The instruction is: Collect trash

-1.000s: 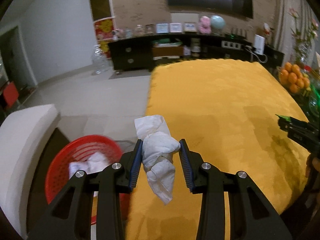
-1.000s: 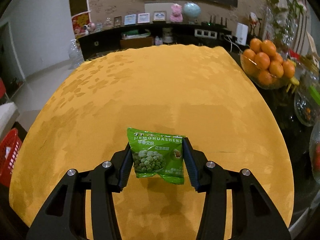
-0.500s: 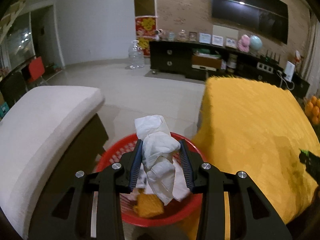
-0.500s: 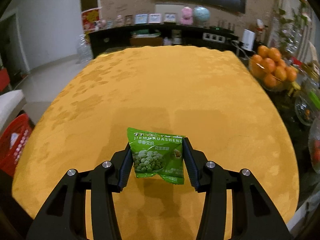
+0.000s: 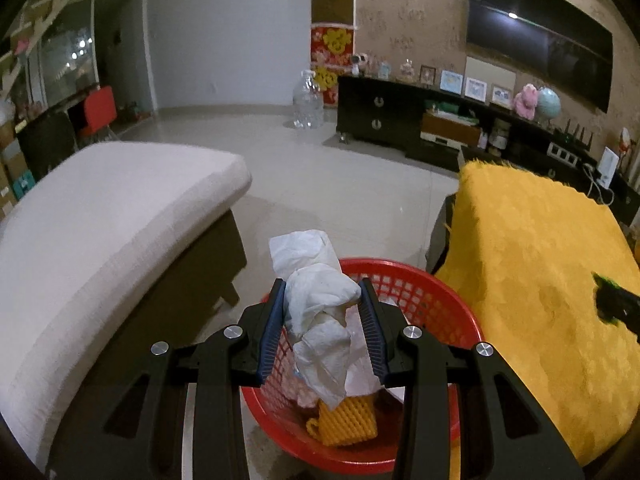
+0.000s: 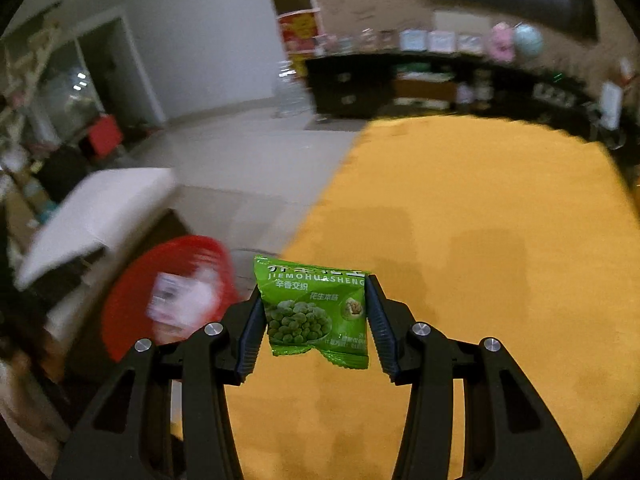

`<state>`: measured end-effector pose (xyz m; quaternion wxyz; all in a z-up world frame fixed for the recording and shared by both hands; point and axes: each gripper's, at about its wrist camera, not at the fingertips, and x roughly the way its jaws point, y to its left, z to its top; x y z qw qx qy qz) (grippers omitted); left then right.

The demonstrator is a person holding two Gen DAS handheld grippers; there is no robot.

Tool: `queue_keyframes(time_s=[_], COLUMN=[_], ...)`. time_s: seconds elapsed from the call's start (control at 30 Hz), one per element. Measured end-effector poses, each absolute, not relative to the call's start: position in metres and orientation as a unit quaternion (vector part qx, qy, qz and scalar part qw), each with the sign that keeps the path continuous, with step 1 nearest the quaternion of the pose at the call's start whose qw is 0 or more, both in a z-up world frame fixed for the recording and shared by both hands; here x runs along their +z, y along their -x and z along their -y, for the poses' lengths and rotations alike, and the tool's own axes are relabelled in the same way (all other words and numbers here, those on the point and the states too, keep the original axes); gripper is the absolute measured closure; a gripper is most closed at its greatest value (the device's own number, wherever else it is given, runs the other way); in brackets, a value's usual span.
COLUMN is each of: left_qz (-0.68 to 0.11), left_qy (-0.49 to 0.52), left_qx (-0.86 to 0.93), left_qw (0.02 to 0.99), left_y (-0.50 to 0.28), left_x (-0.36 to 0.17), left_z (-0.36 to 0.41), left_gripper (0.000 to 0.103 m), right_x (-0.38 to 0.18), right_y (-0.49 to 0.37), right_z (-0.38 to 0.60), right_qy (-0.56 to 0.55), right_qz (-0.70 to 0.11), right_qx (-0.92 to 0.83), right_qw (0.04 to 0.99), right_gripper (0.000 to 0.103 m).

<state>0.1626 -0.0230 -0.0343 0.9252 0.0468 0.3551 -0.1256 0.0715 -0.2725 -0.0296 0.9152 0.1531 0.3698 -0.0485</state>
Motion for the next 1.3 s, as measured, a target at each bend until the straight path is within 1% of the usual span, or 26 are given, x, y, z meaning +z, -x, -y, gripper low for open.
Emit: queue_keyframes(time_s=[0.17, 0.47, 0.6, 0.67, 0.73, 0.8, 0.87, 0.9, 0.97, 1.03, 1.13, 1.23, 1.3], left_qz=[-0.385, -0.403, -0.403, -0.405, -0.404, -0.404, -0.402, -0.398, -0.389, -0.378, -0.369, -0.362, -0.355], left_qy=[-0.018, -0.033, -0.038, -0.037, -0.033, -0.026, -0.019, -0.016, -0.012, -0.008, 0.000, 0.009, 0.011], left_qx=[-0.138, -0.111, -0.111, -0.112, -0.108, -0.105, -0.102, -0.100, -0.100, -0.101, -0.099, -0.096, -0.095], left_qw=[0.912, 0.908, 0.908, 0.907, 0.908, 0.908, 0.910, 0.912, 0.916, 0.920, 0.924, 0.927, 0.930], left_y=[-0.173, -0.177, -0.177, -0.178, -0.180, -0.182, -0.182, -0.181, -0.179, -0.176, -0.176, -0.176, -0.174], left_x=[-0.042, -0.053, -0.053, -0.053, -0.052, -0.052, -0.052, -0.050, -0.047, -0.042, -0.038, -0.035, -0.032], left_z=[0.016, 0.009, 0.012, 0.013, 0.012, 0.008, 0.006, 0.005, 0.004, 0.003, 0.001, -0.002, -0.004], left_gripper=[0.068, 0.067, 0.065, 0.062, 0.060, 0.059, 0.048, 0.045, 0.036, 0.029, 0.024, 0.023, 0.022], right_x=[-0.022, -0.030, -0.034, -0.037, -0.038, -0.038, -0.039, -0.038, -0.036, -0.033, -0.030, -0.028, -0.028], right_y=[-0.112, -0.153, -0.159, -0.161, -0.163, -0.164, -0.163, -0.163, -0.161, -0.158, -0.151, -0.143, -0.139], right_z=[0.239, 0.200, 0.187, 0.183, 0.184, 0.185, 0.187, 0.189, 0.191, 0.195, 0.200, 0.207, 0.211], right_qy=[-0.160, -0.156, -0.154, -0.155, -0.163, -0.180, -0.194, -0.200, -0.203, -0.206, -0.207, -0.201, -0.199], right_qz=[-0.381, -0.412, -0.419, -0.423, -0.423, -0.419, -0.417, -0.417, -0.415, -0.411, -0.403, -0.397, -0.395], right_qx=[0.007, 0.056, 0.067, 0.072, 0.074, 0.078, 0.082, 0.083, 0.083, 0.081, 0.068, 0.052, 0.043], right_qw=[0.911, 0.896, 0.892, 0.890, 0.889, 0.886, 0.884, 0.883, 0.883, 0.884, 0.889, 0.894, 0.896], right_gripper=[0.057, 0.057, 0.056, 0.055, 0.043, 0.037, 0.035, 0.035, 0.035, 0.034, 0.028, 0.022, 0.021])
